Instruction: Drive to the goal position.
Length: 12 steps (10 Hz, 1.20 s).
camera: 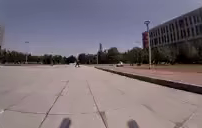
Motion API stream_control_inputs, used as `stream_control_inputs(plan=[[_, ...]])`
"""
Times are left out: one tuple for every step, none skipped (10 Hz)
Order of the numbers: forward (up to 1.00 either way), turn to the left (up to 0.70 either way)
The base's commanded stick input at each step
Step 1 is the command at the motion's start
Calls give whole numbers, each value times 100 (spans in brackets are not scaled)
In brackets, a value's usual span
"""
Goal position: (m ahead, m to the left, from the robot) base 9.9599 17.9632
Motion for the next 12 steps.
stream_control_inputs(plan=[[100,0],[100,0],[100,0],[100,0],[100,0],[100,0],[100,0],[100,33],[100,40],[100,40],[100,40],[100,40]])
